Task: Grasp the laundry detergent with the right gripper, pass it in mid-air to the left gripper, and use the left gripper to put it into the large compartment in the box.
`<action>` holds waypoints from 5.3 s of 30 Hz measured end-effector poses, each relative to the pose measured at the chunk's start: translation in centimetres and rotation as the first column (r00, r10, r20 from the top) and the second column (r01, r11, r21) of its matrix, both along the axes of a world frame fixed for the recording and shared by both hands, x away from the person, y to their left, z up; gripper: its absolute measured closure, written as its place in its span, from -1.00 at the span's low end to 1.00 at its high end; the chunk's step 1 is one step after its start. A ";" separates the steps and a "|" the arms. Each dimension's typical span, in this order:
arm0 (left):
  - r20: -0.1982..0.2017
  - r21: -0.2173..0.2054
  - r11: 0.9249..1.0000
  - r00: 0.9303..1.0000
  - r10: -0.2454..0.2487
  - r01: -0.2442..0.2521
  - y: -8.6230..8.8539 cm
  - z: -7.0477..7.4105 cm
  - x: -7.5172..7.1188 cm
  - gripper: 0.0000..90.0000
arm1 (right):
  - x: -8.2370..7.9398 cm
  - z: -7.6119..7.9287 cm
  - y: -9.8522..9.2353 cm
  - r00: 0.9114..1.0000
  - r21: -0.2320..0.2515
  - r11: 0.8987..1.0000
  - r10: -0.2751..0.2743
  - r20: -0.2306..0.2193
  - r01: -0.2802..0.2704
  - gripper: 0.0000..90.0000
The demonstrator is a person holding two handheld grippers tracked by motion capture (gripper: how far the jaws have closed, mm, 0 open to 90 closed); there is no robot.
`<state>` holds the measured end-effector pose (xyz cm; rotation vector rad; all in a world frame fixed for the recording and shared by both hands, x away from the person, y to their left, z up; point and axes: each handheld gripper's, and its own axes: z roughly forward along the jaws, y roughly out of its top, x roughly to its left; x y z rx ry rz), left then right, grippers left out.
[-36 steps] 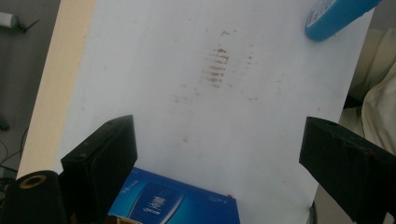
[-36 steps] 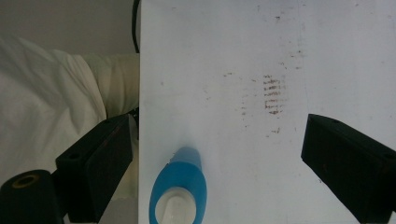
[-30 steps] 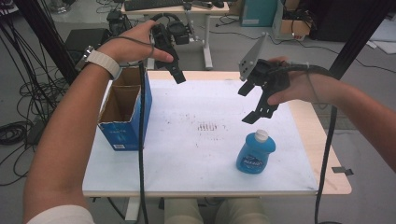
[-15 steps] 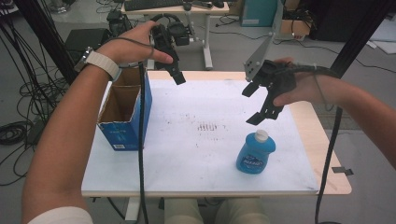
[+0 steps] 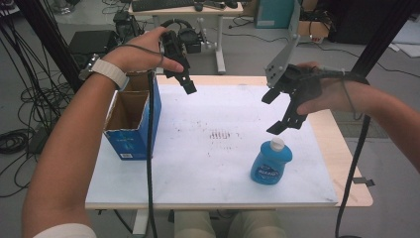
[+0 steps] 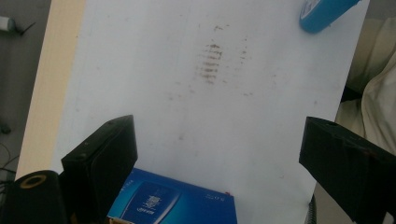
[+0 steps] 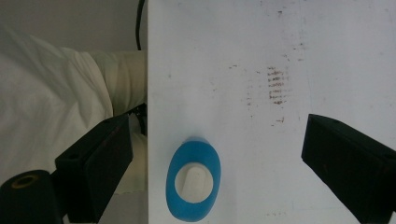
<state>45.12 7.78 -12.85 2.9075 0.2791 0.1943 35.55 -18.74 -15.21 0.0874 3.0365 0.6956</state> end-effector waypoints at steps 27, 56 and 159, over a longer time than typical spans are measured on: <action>0.003 -0.006 1.000 1.000 0.009 -0.009 -0.1 -0.3 -0.1 -0.74 | -1.5 -1.8 -4.6 0.999 0.018 0.999 -0.047 0.015 0.046 -0.88; 0.002 -0.005 1.000 1.000 0.002 -0.002 -0.5 -0.8 -0.2 -0.74 | -3.3 -6.3 -8.8 0.979 0.002 0.979 -0.202 -0.022 0.202 -0.89; -0.002 -0.013 1.000 1.000 0.023 -0.024 -0.4 -1.7 -0.1 -0.73 | -4.0 -17.5 -11.9 0.948 0.249 0.915 -0.312 -0.064 0.318 -0.90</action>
